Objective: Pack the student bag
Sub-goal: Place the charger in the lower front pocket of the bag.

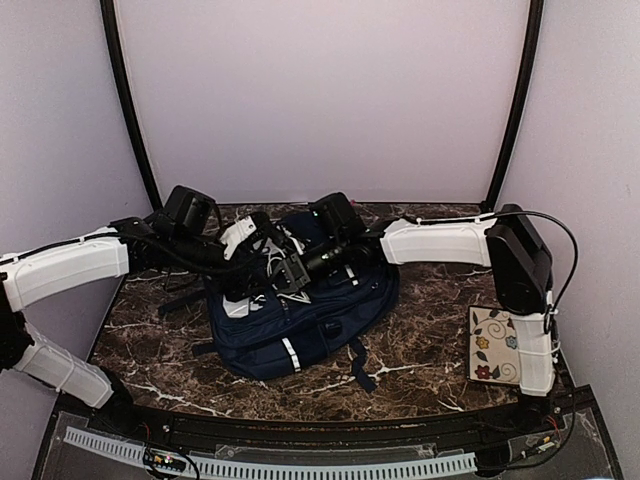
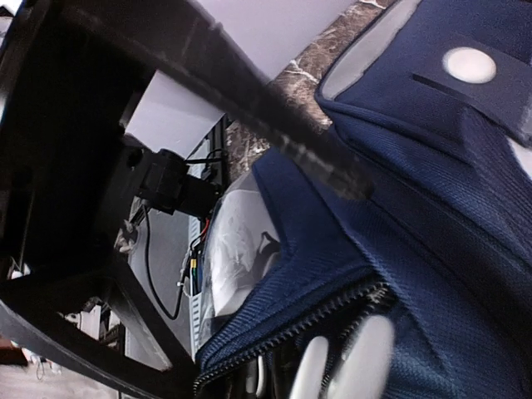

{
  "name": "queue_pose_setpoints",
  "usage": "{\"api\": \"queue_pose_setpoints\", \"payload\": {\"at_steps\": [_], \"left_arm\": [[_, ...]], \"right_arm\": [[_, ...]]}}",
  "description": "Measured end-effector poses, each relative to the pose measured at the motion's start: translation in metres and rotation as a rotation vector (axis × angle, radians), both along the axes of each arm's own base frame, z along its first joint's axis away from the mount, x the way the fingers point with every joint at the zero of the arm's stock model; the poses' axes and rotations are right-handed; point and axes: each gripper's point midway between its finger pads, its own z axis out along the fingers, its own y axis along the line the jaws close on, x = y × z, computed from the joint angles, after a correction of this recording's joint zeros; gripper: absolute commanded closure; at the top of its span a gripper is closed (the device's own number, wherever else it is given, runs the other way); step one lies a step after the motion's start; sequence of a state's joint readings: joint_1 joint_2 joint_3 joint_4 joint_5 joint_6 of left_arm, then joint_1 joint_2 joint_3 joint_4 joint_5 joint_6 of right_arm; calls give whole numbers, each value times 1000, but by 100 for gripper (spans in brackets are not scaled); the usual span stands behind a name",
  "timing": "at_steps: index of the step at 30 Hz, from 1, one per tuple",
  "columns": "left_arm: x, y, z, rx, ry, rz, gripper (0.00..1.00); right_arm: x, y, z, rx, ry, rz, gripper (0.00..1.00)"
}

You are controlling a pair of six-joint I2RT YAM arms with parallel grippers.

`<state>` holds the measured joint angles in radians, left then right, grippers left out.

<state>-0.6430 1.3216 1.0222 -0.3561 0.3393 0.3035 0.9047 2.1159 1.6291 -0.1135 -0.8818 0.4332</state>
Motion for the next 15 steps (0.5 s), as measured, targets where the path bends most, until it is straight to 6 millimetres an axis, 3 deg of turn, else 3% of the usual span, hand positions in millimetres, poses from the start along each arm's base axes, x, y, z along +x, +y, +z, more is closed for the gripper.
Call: {"api": "queue_pose_setpoints", "payload": {"at_steps": [6, 11, 15], "left_arm": [[-11, -5, 0, -54, -26, -64, 37], [-16, -2, -3, -69, -27, -75, 36], [-17, -1, -7, -65, -17, -74, 35]], "right_arm": [[6, -11, 3, -77, -51, -72, 58], [12, -28, 14, -141, -111, -134, 46], [15, -43, 30, -183, -180, -172, 42]]}}
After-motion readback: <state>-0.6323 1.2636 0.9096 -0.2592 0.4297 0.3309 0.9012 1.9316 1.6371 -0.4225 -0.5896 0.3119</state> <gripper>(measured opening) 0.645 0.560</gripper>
